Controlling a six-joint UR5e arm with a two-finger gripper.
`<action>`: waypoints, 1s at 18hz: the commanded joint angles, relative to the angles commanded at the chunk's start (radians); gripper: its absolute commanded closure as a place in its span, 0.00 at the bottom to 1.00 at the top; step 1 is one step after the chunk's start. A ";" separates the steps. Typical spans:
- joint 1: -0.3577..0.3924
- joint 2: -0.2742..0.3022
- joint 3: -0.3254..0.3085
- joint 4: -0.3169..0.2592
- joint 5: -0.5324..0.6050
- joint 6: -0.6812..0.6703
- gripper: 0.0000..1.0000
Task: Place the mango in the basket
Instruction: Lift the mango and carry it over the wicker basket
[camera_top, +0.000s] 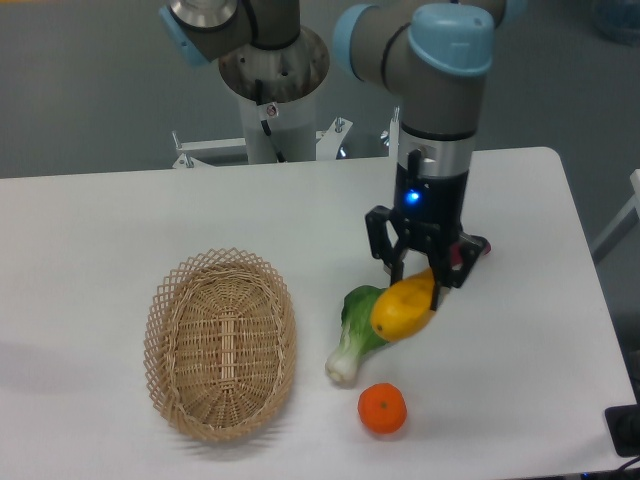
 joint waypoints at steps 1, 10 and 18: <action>-0.025 0.002 -0.011 0.002 0.020 -0.018 0.45; -0.241 -0.070 -0.038 0.061 0.117 -0.296 0.46; -0.399 -0.175 -0.083 0.084 0.226 -0.281 0.46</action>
